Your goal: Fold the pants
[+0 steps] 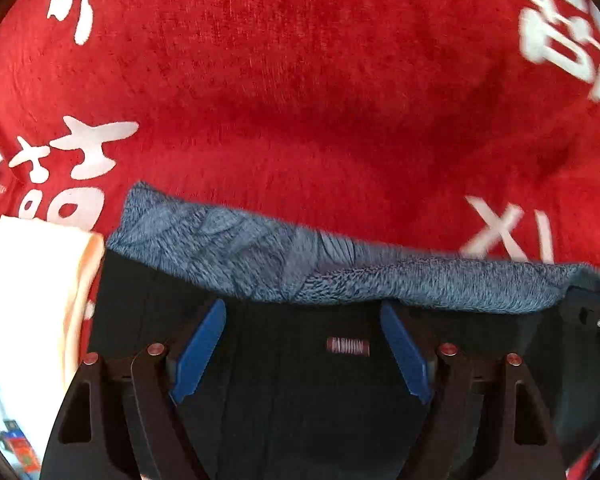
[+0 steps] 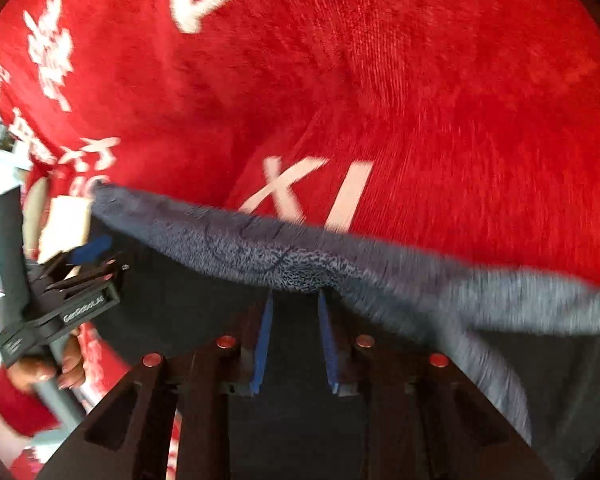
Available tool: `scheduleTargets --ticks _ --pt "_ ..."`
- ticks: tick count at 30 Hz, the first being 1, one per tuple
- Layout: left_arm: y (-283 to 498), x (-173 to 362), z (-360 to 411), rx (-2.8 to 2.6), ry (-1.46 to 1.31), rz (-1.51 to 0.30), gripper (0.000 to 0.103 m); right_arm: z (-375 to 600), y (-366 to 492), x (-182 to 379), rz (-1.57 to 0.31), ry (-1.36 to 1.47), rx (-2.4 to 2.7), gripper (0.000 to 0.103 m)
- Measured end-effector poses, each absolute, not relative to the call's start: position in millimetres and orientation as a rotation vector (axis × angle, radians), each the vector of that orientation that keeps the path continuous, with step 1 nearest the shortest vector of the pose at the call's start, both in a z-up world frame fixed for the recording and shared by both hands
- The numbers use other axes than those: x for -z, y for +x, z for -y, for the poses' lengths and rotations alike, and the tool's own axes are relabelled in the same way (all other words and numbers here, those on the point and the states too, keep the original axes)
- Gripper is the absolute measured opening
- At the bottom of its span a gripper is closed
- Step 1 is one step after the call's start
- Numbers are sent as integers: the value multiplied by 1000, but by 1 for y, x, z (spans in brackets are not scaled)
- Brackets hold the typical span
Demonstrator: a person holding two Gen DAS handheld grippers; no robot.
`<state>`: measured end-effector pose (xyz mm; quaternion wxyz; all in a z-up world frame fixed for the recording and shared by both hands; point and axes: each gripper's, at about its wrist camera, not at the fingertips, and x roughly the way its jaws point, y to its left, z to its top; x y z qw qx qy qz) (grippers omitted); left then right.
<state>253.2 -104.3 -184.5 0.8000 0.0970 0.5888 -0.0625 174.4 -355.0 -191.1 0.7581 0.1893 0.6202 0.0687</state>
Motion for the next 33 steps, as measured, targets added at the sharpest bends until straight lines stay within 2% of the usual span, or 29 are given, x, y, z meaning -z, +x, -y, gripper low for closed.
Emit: scheduleTargets --ticks 7,9,11,19,33 --pt "279 185 109 65 181 -1279 80 378 199 202 -1330 560 -106 27" --pt "269 173 110 72 186 -1276 80 382 191 190 -1316 544 -121 39" --pt "252 160 111 89 193 -1273 80 385 175 176 -1294 520 -124 58" --pt "160 133 135 181 246 -1332 80 400 86 155 -1304 537 -66 62" --pt "21 128 184 413 321 -1386 80 420 -93 134 -1283 596 185 63"
